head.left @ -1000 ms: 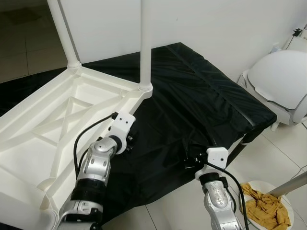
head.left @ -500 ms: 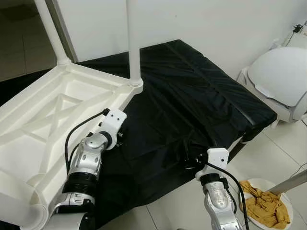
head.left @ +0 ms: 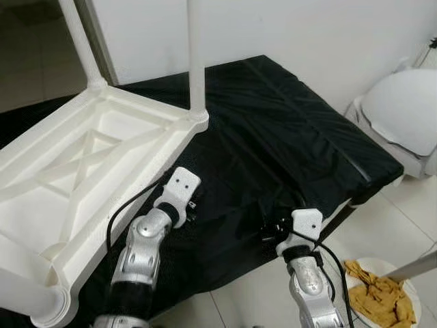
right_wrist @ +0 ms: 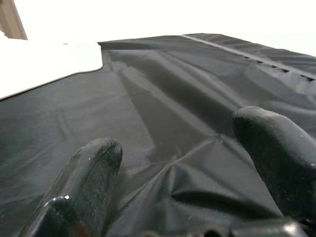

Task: Building children table

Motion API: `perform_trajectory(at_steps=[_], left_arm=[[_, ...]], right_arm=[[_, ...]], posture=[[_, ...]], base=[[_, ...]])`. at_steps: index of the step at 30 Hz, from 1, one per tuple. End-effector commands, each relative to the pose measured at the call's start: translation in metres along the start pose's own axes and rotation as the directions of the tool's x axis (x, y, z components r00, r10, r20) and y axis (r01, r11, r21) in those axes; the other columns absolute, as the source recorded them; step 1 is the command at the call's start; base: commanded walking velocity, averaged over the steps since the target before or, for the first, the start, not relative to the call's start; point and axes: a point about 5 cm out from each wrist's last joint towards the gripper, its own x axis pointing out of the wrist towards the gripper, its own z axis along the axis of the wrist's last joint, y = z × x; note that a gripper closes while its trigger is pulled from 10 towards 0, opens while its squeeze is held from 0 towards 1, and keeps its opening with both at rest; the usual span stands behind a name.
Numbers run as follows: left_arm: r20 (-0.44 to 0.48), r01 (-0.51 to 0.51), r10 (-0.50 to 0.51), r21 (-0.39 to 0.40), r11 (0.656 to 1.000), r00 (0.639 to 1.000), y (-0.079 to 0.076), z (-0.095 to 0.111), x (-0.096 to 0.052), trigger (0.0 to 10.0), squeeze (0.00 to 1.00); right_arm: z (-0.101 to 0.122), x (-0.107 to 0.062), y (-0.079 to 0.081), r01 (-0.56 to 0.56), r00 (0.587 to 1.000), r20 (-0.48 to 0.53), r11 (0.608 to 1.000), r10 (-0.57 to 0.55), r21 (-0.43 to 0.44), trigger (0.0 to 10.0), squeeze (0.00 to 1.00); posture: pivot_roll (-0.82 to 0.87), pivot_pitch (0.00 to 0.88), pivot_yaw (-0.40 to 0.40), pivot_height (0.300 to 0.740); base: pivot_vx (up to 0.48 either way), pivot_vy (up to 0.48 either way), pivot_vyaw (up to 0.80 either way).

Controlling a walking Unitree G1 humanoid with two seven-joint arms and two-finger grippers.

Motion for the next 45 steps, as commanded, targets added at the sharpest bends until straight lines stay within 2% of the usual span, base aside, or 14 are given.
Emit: perform_trajectory(at_steps=[1,2,4,5,13,20,26,31,37,38,39,40,43,45], left_arm=[[0.04,-0.105,0.105,-0.004,0.994,0.994,0.002,0.0,-0.012,10.0,0.0],[0.04,-0.105,0.105,-0.004,0.994,0.994,0.002,0.0,-0.012,10.0,0.0],[0.085,-0.126,0.128,-0.025,0.992,0.988,-0.001,-0.005,-0.038,10.0,0.0],[0.085,-0.126,0.128,-0.025,0.992,0.988,-0.001,-0.005,-0.038,10.0,0.0],[0.117,-0.246,0.259,-0.114,0.962,0.959,0.001,-0.017,-0.077,10.0,0.0],[0.172,-0.112,0.14,-0.162,0.98,0.975,-0.013,-0.023,-0.11,10.0,0.0],[0.174,-0.089,0.12,-0.178,0.98,0.977,-0.008,-0.026,-0.132,10.0,0.0],[0.14,-0.132,0.155,-0.161,0.978,0.978,-0.001,-0.033,-0.168,10.0,0.0],[0.105,-0.148,0.166,-0.164,0.975,0.981,0.003,-0.038,-0.187,10.0,0.0],[0.072,-0.162,0.175,-0.162,0.973,0.982,0.006,-0.04,-0.202,10.0,0.0],[0.072,-0.162,0.175,-0.162,0.973,0.982,0.006,-0.04,-0.202,10.0,0.0],[0.036,-0.177,0.186,-0.17,0.969,0.982,0.006,-0.042,-0.219,10.0,0.0],[0.026,-0.18,0.187,-0.173,0.968,0.982,0.006,-0.042,-0.224,10.0,0.0],[0.002,-0.209,0.212,-0.16,0.965,0.977,0.004,-0.041,-0.236,10.0,0.0]], right_arm=[[-0.006,0.0,-0.002,0.002,1.0,-0.03,1.0,-0.002,0.007,10.0,0.0],[-0.006,0.0,-0.002,0.002,1.0,-0.03,1.0,-0.002,0.007,10.0,0.0],[-0.006,0.005,-0.004,0.003,1.0,-0.03,1.0,-0.002,0.011,10.0,0.0],[-0.006,0.005,-0.004,0.003,1.0,-0.03,1.0,-0.002,0.011,10.0,0.0],[-0.006,0.012,-0.005,-0.007,1.0,-0.016,1.0,0.008,0.003,10.0,0.0],[-0.006,0.017,-0.003,-0.035,0.999,-0.01,0.999,0.035,0.002,10.0,0.0],[-0.007,0.021,-0.003,-0.055,0.998,-0.006,0.998,0.055,0.001,10.0,0.0],[-0.009,0.032,-0.005,-0.084,0.996,-0.003,0.996,0.084,-0.013,10.0,0.0],[-0.01,0.04,-0.007,-0.1,0.995,-0.004,0.995,0.099,-0.023,10.0,0.0],[-0.011,0.047,-0.008,-0.12,0.993,-0.008,0.992,0.12,-0.025,10.0,0.0],[-0.011,0.047,-0.008,-0.12,0.993,-0.008,0.992,0.12,-0.025,10.0,0.0],[-0.009,0.055,-0.005,-0.147,0.989,-0.004,0.989,0.146,-0.024,10.0,0.0],[-0.008,0.058,-0.004,-0.155,0.988,0.0,0.988,0.155,-0.024,10.0,0.0],[-0.007,0.063,0.004,-0.214,0.977,0.0,0.977,0.214,-0.013,10.0,0.0]], posture=[[-0.05,0.05,0.019,0.74],[-0.05,0.05,0.019,0.74],[-0.04,0.048,0.013,0.74],[-0.04,0.048,0.013,0.74],[0.0,0.04,-0.01,0.74],[0.03,0.042,-0.023,0.74],[0.06,0.048,-0.031,0.74],[0.11,0.058,-0.053,0.74],[0.15,0.068,-0.073,0.74],[0.18,0.078,-0.085,0.74],[0.18,0.078,-0.085,0.74],[0.2,0.083,-0.093,0.74],[0.21,0.086,-0.096,0.74],[0.25,0.1,-0.116,0.74]], base=[[0.0,0.0,0.0],[0.0,0.0,0.0],[0.0,0.0,0.0],[0.0,0.0,0.0],[0.0,0.0,0.0],[0.0,0.0,0.0],[0.0,0.0,0.0],[0.0,0.0,0.0],[0.0,0.0,0.0],[0.0,0.0,0.0],[0.0,0.0,0.0],[0.0,0.0,0.0],[0.0,0.0,0.0],[0.0,0.0,0.0]])
